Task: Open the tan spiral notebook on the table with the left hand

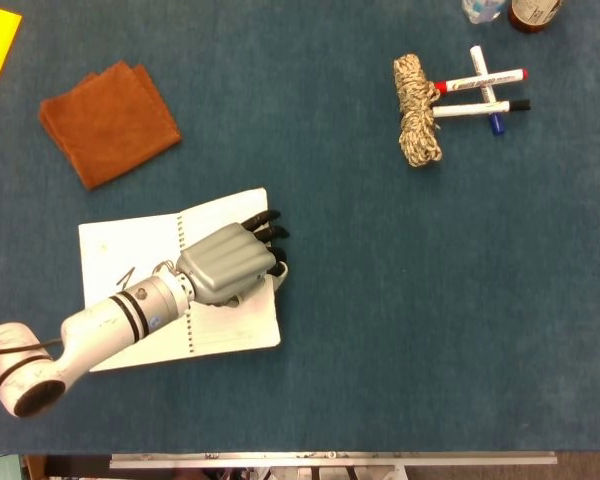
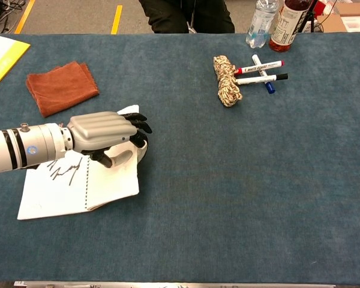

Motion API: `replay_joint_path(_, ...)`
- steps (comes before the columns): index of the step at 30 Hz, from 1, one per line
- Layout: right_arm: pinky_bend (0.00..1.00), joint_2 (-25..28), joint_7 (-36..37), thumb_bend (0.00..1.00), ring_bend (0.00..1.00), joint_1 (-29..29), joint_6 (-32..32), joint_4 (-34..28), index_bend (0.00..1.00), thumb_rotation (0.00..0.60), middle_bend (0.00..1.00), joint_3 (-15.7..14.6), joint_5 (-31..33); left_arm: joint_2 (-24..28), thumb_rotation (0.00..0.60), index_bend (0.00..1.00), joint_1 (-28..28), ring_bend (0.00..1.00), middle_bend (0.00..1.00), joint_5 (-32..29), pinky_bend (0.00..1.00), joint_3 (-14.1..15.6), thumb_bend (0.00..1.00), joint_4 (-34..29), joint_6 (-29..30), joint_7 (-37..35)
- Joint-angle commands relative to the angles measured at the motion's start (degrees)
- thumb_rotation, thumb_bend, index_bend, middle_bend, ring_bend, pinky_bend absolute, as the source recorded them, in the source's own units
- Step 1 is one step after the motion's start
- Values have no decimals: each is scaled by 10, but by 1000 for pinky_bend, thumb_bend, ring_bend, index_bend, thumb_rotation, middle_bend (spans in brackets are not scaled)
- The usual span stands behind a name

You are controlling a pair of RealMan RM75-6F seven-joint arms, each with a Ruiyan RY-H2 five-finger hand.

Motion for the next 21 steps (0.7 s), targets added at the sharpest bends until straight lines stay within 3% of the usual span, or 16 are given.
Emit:
replay_joint_path(1,280,0,0,185,151,0,0,0,258,600,242,1,0,-17,600,371,5,90,264,-7,0,5,509,11,-1,5)
replay_joint_path(4,280,0,-1,185,151,0,1,-1,259,600,242,1,0,-26,600,79,8,5,63,-26,0,4,385,11,-5,13)
replay_joint_path(6,280,1,-1,186,151,-1,2,-1,258,600,242,1,0,-33,600,2,13,0,4,-33,0,2,316,9,2,12)
replay_joint_path(12,280,3,0,185,151,0,0,-1,258,600,242,2,0,-34,600,0,38,0,0,-32,0,-9,279,0,57,-1)
replay_joint_path(21,280,22,-21,186,151,16,-32,-21,258,600,241,1,3,42,600,0,112,0,0,-72,0,-2,279,-40,152,-12)
